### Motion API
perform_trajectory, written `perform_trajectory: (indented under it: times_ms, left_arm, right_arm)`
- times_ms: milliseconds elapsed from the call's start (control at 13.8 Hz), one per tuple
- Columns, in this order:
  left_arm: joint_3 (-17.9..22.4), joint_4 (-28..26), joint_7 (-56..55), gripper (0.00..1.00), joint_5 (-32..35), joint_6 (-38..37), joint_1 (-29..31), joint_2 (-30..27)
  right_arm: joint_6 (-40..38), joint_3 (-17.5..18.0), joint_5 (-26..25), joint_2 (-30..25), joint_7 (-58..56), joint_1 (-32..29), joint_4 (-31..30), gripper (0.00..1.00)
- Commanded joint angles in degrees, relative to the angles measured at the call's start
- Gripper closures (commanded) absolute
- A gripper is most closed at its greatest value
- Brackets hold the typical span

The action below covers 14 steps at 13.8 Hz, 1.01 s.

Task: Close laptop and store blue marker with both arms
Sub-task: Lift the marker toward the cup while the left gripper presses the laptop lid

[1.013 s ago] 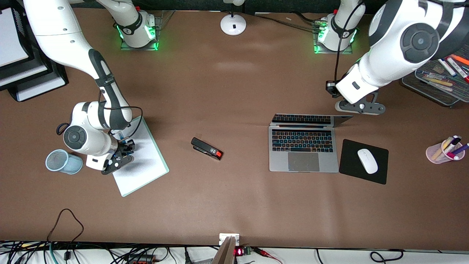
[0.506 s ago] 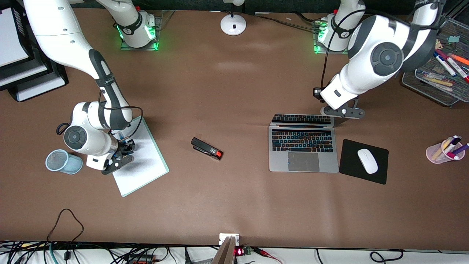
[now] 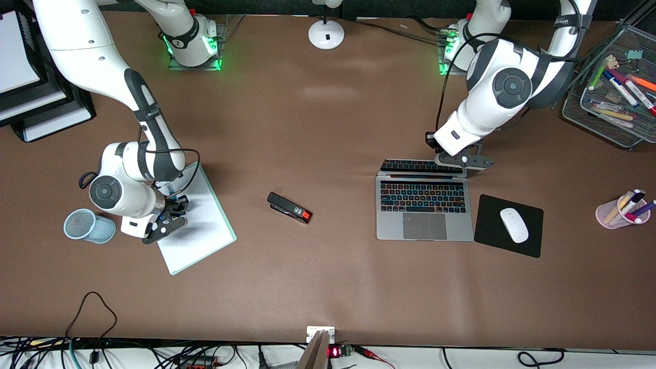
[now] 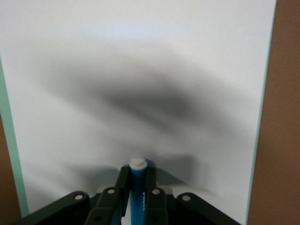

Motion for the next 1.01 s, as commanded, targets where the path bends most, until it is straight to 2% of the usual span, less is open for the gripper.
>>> perform_trajectory:
  times_ms: [0, 362, 579, 940]
  left_arm:
    - [-0.2, -0.8, 0.3, 1.00, -0.4, 5.8, 0.4, 1.4]
    - [0.1, 0.2, 1.0, 1.00, -0.2, 17.0, 0.8, 6.4]
    - [0.2, 2.7, 1.0, 1.00, 5.2, 20.7, 1.1, 9.9]
    - [0.9, 8.4, 1.0, 1.00, 8.2, 26.5, 1.5, 17.8]
  right_arm:
    - [0.9, -0.1, -0.3, -0.2, -0.5, 0.0, 0.5, 0.93]
    - [0.3, -0.1, -0.4, -5.2, -1.5, -0.5, 2.6, 0.94]
    - [-1.4, 0.0, 0.4, -7.8, -4.6, -1.3, 2.8, 0.94]
    - [-2.3, -0.1, 9.7, -10.1, -23.4, -4.7, 4.4, 0.96]
